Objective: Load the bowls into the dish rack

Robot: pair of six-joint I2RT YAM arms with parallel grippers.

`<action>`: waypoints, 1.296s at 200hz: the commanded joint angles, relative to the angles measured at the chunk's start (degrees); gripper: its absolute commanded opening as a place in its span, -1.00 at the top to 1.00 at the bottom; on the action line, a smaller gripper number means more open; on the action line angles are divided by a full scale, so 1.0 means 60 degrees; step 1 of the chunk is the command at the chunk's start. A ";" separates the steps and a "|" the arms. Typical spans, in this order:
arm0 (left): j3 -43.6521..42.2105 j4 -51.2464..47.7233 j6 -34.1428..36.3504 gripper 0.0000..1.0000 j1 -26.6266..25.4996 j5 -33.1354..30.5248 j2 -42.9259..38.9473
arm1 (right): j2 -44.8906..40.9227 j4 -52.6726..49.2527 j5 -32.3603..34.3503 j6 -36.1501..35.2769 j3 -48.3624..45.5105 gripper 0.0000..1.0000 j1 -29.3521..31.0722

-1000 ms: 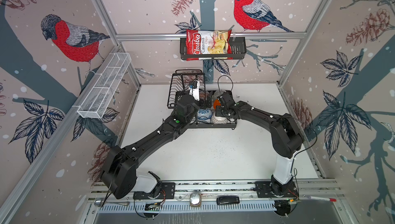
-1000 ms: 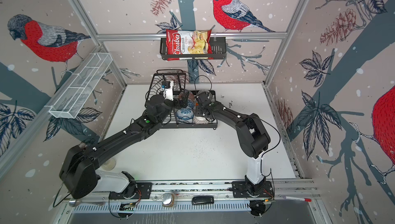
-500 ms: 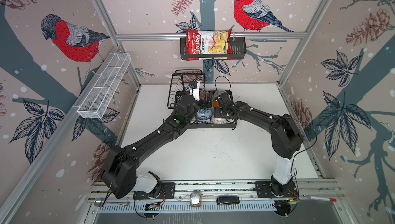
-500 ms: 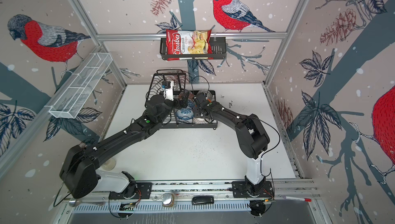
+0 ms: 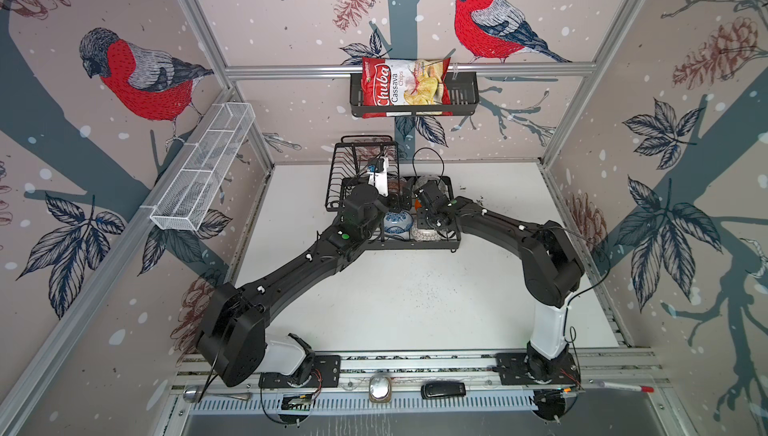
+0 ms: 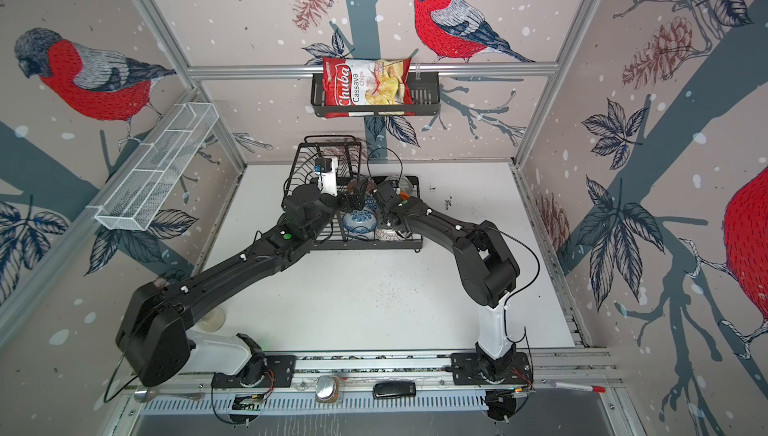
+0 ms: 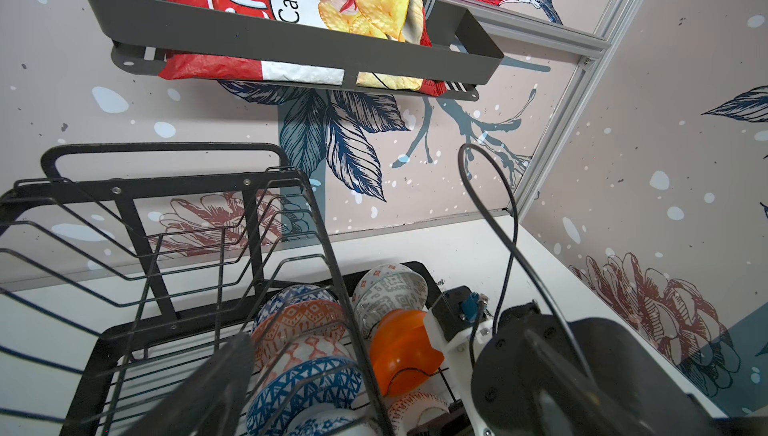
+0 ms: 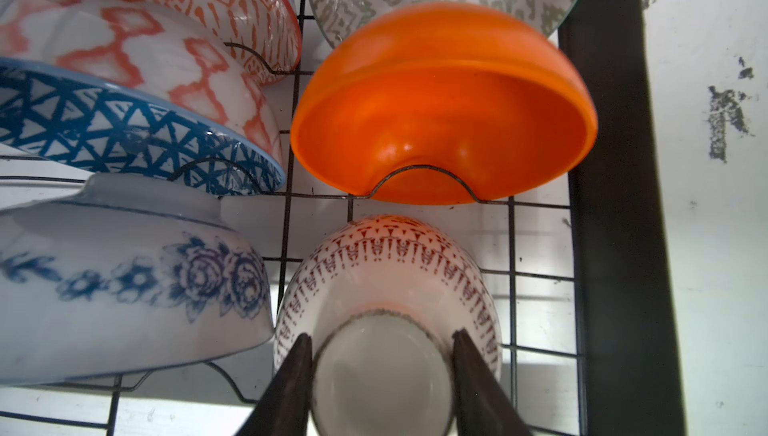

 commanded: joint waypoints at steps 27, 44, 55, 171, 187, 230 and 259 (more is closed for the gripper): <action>0.0056 0.0234 -0.0108 -0.96 0.0009 0.0009 -0.0008 | -0.0259 -0.0589 0.0056 0.0163 -0.0173 0.33 -0.0027; 0.0053 0.0225 -0.0111 -0.96 0.0000 -0.0005 -0.0009 | -0.0546 -0.0414 -0.0107 0.0220 -0.0314 0.36 -0.0133; 0.0053 0.0231 -0.0108 -0.96 0.0000 0.0002 -0.0016 | -0.0687 -0.0317 -0.0257 0.0236 -0.0409 0.38 -0.0215; 0.0096 0.0183 -0.0154 -0.96 -0.0001 0.0136 0.0108 | -0.1753 0.0685 -0.1953 0.0464 -0.1168 0.50 -0.1370; 0.0139 0.0169 -0.0166 -0.96 -0.0002 0.0276 0.0189 | -0.1756 0.0716 -0.2186 0.0447 -0.1073 0.51 -0.1468; 0.0192 0.0108 -0.0183 -0.96 0.0000 0.0334 0.0284 | -0.1860 0.0691 -0.2498 0.0432 -0.0704 0.55 -0.1727; 0.0265 0.0043 -0.0188 -0.96 0.0000 0.0432 0.0383 | -0.2004 0.0583 -0.2567 0.0399 -0.0551 0.56 -0.1867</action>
